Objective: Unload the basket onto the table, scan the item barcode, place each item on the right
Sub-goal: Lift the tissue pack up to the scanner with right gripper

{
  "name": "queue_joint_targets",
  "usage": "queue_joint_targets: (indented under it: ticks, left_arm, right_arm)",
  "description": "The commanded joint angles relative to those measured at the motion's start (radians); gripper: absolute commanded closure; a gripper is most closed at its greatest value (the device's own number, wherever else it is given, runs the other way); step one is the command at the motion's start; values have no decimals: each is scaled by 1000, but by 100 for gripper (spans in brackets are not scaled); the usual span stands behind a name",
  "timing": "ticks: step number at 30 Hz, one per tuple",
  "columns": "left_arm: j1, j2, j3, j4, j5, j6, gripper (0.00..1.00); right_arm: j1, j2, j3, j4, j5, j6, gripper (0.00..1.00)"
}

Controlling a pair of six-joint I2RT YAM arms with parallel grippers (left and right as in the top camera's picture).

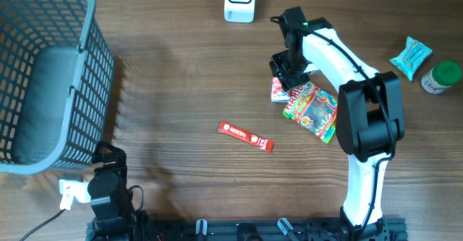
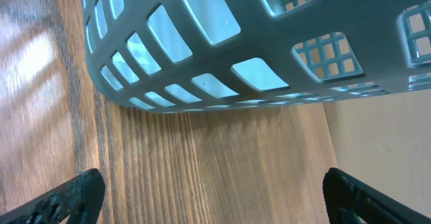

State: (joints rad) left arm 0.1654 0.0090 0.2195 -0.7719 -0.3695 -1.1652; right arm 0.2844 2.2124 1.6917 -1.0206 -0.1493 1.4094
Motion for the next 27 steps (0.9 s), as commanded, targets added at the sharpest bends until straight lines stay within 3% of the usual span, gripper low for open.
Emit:
queue_joint_targets:
  ticks: [1,4,8,12,16,21,27]
  left_arm:
    - [-1,-3,-5,-4,-20,-2,0]
    - [-1,-3,-5,-4,-20,-2,0]
    - [-1,-3,-5,-4,-20,-2,0]
    - [-1,-3,-5,-4,-20,-2,0]
    - [-1,-3,-5,-4,-20,-2,0]
    - [-1,-3,-5,-4,-20,-2,0]
    - [-1,-3,-5,-4,-20,-2,0]
  right_arm:
    - [-3,75,10,13,30,6,73]
    - [-3,65,11,20,35,-42,85]
    - [-5,0,43,32,-1,-257,89]
    - [-5,-98,64,51,-212,-662,89]
    - [-5,-148,64,1,-666,-1046,86]
    - [-4,-148,64,-92,-1006,-1051,92]
    - [-2,-148,64,-127,-1128,-1009,92]
